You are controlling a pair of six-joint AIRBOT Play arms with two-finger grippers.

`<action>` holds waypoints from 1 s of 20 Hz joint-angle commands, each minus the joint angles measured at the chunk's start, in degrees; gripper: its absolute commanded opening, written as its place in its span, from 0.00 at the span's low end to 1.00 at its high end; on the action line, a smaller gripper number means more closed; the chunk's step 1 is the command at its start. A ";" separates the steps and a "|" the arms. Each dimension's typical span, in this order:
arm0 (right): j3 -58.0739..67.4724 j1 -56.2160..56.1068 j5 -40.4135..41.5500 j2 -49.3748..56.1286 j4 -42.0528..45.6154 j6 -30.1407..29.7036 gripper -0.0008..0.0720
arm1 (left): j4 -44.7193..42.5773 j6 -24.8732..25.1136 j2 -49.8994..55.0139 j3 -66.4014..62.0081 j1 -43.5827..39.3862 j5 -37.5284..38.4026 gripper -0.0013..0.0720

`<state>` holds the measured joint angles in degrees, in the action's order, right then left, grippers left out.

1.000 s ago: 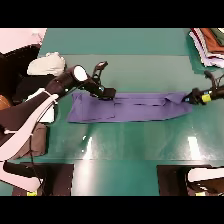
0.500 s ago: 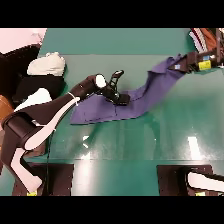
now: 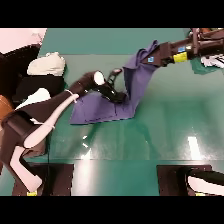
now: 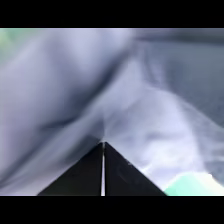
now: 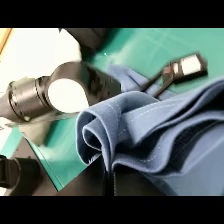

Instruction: Fold the shirts.

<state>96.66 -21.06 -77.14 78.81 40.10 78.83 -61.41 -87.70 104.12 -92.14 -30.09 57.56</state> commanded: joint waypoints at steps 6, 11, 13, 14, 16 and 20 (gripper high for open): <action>0.28 -23.39 18.91 11.13 -0.11 -2.25 0.12 | -12.92 1.20 -23.26 -0.42 26.18 7.82 0.05; 7.89 -31.32 19.47 21.88 1.22 -6.49 0.71 | -13.20 1.20 -29.83 -0.42 35.87 10.67 0.05; 10.75 -29.22 13.03 21.97 6.54 -4.26 0.69 | -13.22 1.95 -30.03 -0.42 36.44 12.63 0.05; 9.92 -27.45 11.08 20.76 9.70 -2.67 0.69 | -13.09 2.86 -30.03 -0.39 36.41 13.68 0.05; 4.28 -22.97 8.76 16.72 14.47 -0.39 0.69 | -12.44 2.89 -30.03 -0.39 36.20 14.97 0.05; -15.58 -10.49 9.07 7.21 16.04 2.05 0.69 | -10.58 3.30 -30.03 -0.39 36.20 15.69 0.05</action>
<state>91.88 -38.81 -66.92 91.29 53.23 78.63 -73.38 -84.95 74.32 -92.49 5.78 71.94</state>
